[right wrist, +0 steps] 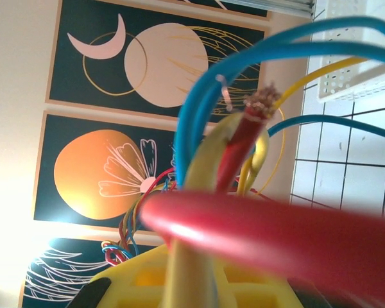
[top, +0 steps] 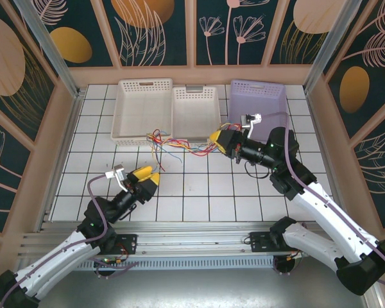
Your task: Untangle the cables
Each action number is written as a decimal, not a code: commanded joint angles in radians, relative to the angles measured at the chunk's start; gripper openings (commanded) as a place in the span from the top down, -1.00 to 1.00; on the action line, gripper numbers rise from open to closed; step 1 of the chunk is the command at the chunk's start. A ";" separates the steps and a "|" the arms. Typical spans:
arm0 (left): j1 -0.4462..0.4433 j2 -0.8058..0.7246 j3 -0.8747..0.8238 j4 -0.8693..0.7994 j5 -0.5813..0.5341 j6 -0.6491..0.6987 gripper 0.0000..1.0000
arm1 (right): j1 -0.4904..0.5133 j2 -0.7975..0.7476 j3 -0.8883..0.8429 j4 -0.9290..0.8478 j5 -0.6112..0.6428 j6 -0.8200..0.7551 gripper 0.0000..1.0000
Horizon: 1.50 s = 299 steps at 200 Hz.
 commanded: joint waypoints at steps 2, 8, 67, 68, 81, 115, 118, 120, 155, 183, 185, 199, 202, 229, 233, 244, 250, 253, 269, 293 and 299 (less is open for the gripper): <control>0.001 0.024 -0.090 0.073 0.011 0.026 -0.53 | 0.010 -0.026 0.003 0.075 -0.004 0.042 1.00; 0.001 0.035 -0.088 0.079 0.008 0.028 -0.53 | 0.013 -0.024 0.003 0.079 -0.005 0.045 1.00; 0.001 0.202 -0.030 0.176 0.013 0.064 -0.37 | 0.073 -0.012 -0.004 0.094 0.023 0.046 1.00; 0.001 0.206 -0.029 0.177 0.013 0.063 -0.36 | 0.074 -0.012 -0.005 0.095 0.023 0.046 1.00; 0.001 0.242 -0.012 0.199 0.016 0.070 -0.32 | 0.088 -0.004 -0.003 0.098 0.026 0.040 1.00; 0.001 0.286 0.009 0.227 0.022 0.075 -0.20 | 0.102 0.001 -0.011 0.089 0.039 0.031 1.00; 0.002 0.286 0.008 0.227 0.022 0.075 -0.18 | 0.103 -0.001 -0.012 0.090 0.039 0.031 1.00; 0.001 0.287 0.008 0.227 0.022 0.075 -0.17 | 0.103 0.000 -0.014 0.090 0.039 0.031 1.00; 0.002 0.259 0.000 0.226 0.013 0.057 0.00 | 0.120 0.002 -0.050 0.115 0.046 0.037 1.00; 0.001 0.237 -0.001 0.221 0.014 0.044 0.08 | 0.126 0.007 -0.065 0.119 0.054 0.035 1.00; 0.002 0.236 -0.001 0.221 0.015 0.043 0.08 | 0.126 0.007 -0.066 0.122 0.054 0.036 1.00; 0.001 0.236 0.001 0.222 0.015 0.041 0.17 | 0.133 0.010 -0.074 0.135 0.054 0.041 1.00; 0.002 0.235 0.001 0.221 0.017 0.042 0.19 | 0.135 0.009 -0.075 0.135 0.055 0.040 1.00; 0.002 0.240 0.004 0.223 0.024 0.044 0.37 | 0.142 0.011 -0.075 0.131 0.064 0.035 1.00; 0.001 0.240 0.004 0.223 0.024 0.043 0.39 | 0.142 0.010 -0.075 0.129 0.065 0.035 1.00; 0.001 0.242 0.005 0.221 0.029 0.043 0.46 | 0.142 0.011 -0.075 0.128 0.069 0.034 1.00; 0.001 0.244 0.005 0.221 0.031 0.045 0.50 | 0.143 0.011 -0.076 0.129 0.071 0.034 1.00; 0.001 0.244 0.004 0.221 0.032 0.044 0.51 | 0.143 0.012 -0.075 0.129 0.070 0.035 1.00; 0.001 0.246 0.003 0.221 0.034 0.042 0.55 | 0.143 0.017 -0.078 0.142 0.067 0.041 1.00; 0.001 0.243 0.001 0.223 0.033 0.039 0.64 | 0.152 0.029 -0.078 0.153 0.066 0.043 1.00; 0.001 0.242 0.002 0.223 0.034 0.041 0.66 | 0.154 0.031 -0.080 0.157 0.066 0.043 1.00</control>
